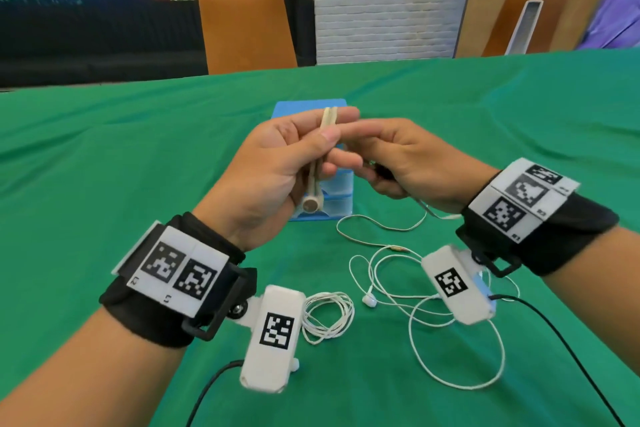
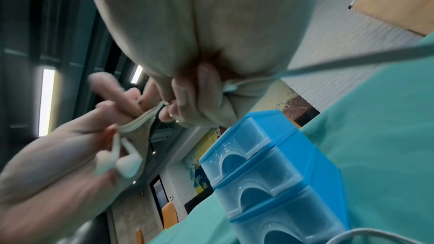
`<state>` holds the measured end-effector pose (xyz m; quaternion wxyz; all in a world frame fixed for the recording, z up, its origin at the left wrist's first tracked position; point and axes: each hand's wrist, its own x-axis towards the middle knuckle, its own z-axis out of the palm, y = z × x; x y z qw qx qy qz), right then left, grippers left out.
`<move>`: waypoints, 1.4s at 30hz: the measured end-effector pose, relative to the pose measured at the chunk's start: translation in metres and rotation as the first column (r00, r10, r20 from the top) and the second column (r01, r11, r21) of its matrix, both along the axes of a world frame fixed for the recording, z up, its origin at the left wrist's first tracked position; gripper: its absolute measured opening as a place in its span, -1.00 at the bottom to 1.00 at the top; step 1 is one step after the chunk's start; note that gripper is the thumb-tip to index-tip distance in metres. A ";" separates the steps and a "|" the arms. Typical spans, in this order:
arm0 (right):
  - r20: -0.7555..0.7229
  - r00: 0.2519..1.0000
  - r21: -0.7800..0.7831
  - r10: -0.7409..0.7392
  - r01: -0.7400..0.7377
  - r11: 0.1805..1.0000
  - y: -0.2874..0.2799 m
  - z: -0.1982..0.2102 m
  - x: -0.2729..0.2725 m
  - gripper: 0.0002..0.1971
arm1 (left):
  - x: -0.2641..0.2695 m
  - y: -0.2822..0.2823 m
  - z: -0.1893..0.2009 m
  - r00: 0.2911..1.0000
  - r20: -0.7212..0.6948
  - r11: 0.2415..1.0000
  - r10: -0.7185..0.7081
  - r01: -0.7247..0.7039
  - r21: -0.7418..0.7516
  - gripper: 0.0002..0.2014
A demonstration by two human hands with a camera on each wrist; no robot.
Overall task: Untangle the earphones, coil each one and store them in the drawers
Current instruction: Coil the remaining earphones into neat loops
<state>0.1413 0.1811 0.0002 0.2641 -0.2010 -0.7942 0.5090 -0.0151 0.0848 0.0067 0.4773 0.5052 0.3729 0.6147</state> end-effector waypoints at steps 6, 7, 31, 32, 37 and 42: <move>0.269 0.963 0.316 0.028 -0.116 0.942 -0.019 0.006 0.006 -0.72 | -0.008 0.003 -0.002 0.972 -0.008 0.968 0.235 -0.233 0.092 -0.59; 0.308 0.951 0.363 0.016 -0.133 0.922 -0.023 0.012 0.006 -0.71 | -0.008 0.002 -0.002 0.963 -0.068 0.960 0.259 -0.250 0.127 -0.57; 0.180 0.983 0.351 -0.035 -0.030 0.936 -0.005 0.031 0.013 -0.66 | 0.005 -0.015 0.034 0.987 -0.089 0.975 0.131 -0.112 0.194 -0.70; 0.214 0.976 0.367 -0.028 -0.054 0.929 -0.009 0.027 0.012 -0.66 | 0.005 -0.013 0.034 0.990 -0.061 0.977 0.130 -0.117 0.180 -0.71; 0.371 0.928 0.480 -0.015 -0.178 0.859 -0.032 0.031 0.012 -0.74 | 0.008 -0.010 0.025 0.976 0.068 0.969 0.205 -0.213 0.123 -0.73; 0.421 0.906 0.556 0.028 -0.283 0.781 -0.048 0.056 0.018 -0.76 | 0.003 -0.007 0.020 0.906 -0.215 0.922 0.364 -0.319 0.218 -0.80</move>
